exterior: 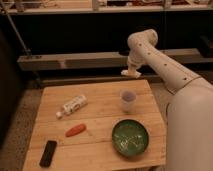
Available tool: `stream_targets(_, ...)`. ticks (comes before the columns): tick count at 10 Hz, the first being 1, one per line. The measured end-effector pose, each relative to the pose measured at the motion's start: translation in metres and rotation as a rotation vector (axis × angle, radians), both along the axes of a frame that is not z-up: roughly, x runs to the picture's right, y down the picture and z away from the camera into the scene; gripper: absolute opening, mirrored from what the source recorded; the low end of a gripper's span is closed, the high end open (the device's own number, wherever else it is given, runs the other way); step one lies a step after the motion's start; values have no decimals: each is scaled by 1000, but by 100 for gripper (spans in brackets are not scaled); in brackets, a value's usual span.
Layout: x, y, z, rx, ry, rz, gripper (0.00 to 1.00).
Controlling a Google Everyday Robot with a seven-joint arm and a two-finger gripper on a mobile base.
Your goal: Place the white sponge in the ceramic cup
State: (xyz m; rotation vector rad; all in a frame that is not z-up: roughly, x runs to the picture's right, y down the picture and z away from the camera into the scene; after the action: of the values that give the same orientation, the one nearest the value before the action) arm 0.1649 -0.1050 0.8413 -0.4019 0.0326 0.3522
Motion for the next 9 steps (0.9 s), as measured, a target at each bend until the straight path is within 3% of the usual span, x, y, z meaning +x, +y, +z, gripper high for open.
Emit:
stream_targets(5,-12,23,-12,-14,-9,-77,1)
stream_targets(9,-14,49,-7,-56,-21,-111,1)
